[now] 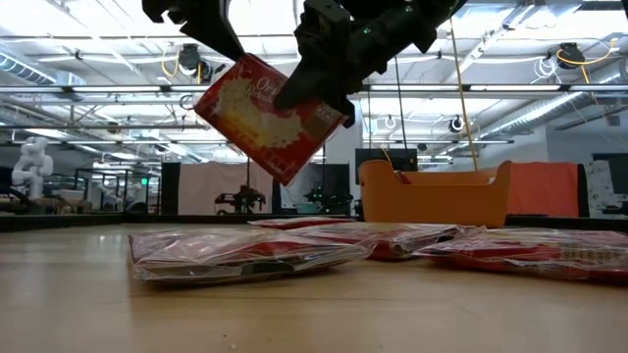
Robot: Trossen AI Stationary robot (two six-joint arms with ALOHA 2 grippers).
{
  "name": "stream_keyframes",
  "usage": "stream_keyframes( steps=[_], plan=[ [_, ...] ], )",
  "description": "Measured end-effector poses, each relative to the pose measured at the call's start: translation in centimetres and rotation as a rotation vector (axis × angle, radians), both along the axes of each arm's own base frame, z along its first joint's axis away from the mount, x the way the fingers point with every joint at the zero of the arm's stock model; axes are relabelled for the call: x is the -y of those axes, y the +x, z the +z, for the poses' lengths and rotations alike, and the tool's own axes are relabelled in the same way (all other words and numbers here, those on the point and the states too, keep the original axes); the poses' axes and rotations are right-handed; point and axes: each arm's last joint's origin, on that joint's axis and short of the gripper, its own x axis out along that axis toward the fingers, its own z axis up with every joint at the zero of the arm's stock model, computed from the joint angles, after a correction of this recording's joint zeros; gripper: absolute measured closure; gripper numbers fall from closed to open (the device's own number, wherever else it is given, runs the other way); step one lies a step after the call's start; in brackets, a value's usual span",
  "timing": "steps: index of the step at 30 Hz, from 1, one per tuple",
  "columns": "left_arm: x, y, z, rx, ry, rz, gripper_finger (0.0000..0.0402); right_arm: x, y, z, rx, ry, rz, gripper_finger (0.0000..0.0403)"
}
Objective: Sort popcorn bags into baskets
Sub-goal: Put the red popcorn bag into the orange bin
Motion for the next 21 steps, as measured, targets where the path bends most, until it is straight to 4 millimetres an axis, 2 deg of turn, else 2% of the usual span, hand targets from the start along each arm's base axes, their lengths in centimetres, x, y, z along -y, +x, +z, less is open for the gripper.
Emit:
stream_keyframes(
  steps=[6, 12, 15, 21],
  plan=[
    [0.0, 0.0, 0.0, 0.032, -0.048, 0.046, 0.0394, 0.0, 0.0, 0.0, -0.002, 0.021, -0.015, 0.0313],
    [0.0, 0.0, 0.1, 0.098, -0.146, 0.149, 0.0359, 0.0, -0.3, 0.4, -0.001, 0.031, -0.016, 0.0347],
    [0.0, 0.1, 0.1, 0.119, -0.156, 0.173, 0.0318, -0.1, -0.4, 0.6, -0.004, 0.042, -0.021, 0.0353],
    [0.0, 0.0, 0.2, 0.151, -0.195, 0.228, 0.0209, -0.2, -1.0, 1.1, -0.027, 0.078, -0.013, 0.0354]
  ],
)
